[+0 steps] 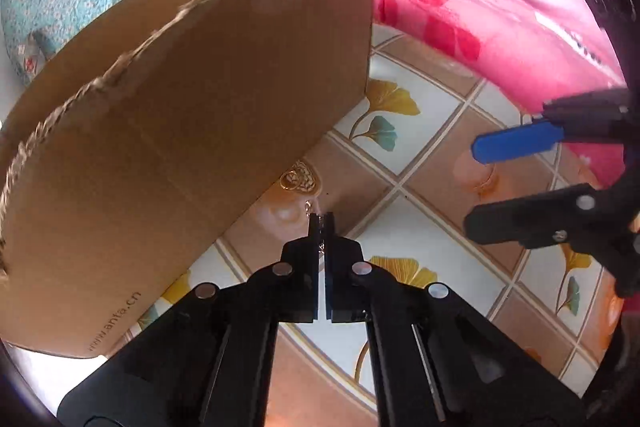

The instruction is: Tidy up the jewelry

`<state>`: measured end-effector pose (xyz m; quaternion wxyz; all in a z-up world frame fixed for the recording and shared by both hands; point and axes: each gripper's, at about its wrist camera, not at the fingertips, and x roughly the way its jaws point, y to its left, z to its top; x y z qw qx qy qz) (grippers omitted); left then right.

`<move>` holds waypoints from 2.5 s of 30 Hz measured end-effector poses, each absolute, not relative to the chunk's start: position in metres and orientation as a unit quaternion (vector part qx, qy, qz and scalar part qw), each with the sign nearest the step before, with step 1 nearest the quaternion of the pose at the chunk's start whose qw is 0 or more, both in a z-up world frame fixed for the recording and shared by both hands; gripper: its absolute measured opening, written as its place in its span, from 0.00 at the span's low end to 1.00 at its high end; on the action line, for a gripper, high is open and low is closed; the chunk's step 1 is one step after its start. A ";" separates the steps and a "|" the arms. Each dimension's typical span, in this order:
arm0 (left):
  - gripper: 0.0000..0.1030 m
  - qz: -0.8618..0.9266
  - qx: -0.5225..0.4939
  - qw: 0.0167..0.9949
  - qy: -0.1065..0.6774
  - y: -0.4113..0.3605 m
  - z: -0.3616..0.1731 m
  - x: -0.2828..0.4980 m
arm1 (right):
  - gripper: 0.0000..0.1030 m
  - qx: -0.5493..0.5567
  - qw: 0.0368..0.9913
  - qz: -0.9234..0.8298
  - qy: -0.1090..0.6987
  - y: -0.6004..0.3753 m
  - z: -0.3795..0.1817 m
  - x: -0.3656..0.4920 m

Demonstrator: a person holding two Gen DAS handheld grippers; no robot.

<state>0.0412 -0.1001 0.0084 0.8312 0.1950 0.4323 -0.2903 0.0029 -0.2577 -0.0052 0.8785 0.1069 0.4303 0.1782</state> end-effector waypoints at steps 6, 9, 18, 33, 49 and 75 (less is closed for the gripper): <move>0.00 -0.269 0.130 0.838 0.456 -0.058 0.014 0.048 | 0.57 0.078 0.887 0.197 0.410 -0.246 0.002 0.018; 0.00 -0.260 0.114 0.844 0.456 -0.040 0.023 0.038 | 0.50 0.044 0.883 0.235 0.404 -0.229 0.004 0.032; 0.01 -0.258 0.057 0.862 0.432 -0.001 0.041 0.027 | 0.36 -0.043 0.893 0.215 0.392 -0.188 -0.009 0.064; 0.01 -0.249 0.051 0.873 0.415 -0.007 0.036 0.023 | 0.23 -0.061 0.914 0.141 0.375 -0.169 -0.002 0.052; 0.01 -0.234 0.039 0.883 0.406 -0.001 0.051 0.006 | 0.03 -0.011 0.903 0.171 0.394 -0.163 0.004 0.028; 0.01 -0.219 0.005 0.884 0.413 0.012 0.030 0.002 | 0.29 -0.069 0.905 0.184 0.376 -0.149 -0.001 0.042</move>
